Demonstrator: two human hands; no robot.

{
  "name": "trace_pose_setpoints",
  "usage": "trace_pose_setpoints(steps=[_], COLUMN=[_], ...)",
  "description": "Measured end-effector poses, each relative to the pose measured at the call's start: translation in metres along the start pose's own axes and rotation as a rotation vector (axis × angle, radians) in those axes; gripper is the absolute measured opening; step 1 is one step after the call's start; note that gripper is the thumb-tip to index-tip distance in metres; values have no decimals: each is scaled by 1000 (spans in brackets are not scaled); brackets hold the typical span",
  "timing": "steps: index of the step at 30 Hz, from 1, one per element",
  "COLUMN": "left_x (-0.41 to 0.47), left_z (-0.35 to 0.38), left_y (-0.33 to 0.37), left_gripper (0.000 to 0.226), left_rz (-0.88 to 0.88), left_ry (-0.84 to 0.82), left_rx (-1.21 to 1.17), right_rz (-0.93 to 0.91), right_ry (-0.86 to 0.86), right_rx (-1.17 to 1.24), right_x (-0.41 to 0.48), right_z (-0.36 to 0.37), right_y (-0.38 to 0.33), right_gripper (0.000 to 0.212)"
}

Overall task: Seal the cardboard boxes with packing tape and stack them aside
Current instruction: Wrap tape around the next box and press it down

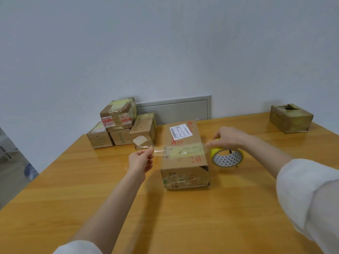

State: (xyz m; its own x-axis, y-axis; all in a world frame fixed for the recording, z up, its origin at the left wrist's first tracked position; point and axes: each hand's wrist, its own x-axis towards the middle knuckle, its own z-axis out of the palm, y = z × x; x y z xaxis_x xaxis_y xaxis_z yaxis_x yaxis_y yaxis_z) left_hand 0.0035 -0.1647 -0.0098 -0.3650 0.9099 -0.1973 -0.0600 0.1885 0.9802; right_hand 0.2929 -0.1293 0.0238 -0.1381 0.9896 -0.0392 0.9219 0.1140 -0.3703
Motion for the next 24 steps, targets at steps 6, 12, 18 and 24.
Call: trace_pose_setpoints(steps=[6,12,18,24], left_x=[-4,-11,4,8], left_z=[6,15,-8,-14], left_y=[-18,10,26,15], left_gripper=[40,39,43,59], left_rz=[0,105,68,152], left_ry=[-119,-301,-285,-405], left_rx=[243,412,385,707], right_rz=[42,70,15,-9], right_ry=[-106,-102,-51,-136], right_rx=[53,176,307,373], right_x=[4,5,17,21], right_z=[17,28,49,48], right_y=[-6,-22,-57,-50], right_gripper=[43,32,34,52])
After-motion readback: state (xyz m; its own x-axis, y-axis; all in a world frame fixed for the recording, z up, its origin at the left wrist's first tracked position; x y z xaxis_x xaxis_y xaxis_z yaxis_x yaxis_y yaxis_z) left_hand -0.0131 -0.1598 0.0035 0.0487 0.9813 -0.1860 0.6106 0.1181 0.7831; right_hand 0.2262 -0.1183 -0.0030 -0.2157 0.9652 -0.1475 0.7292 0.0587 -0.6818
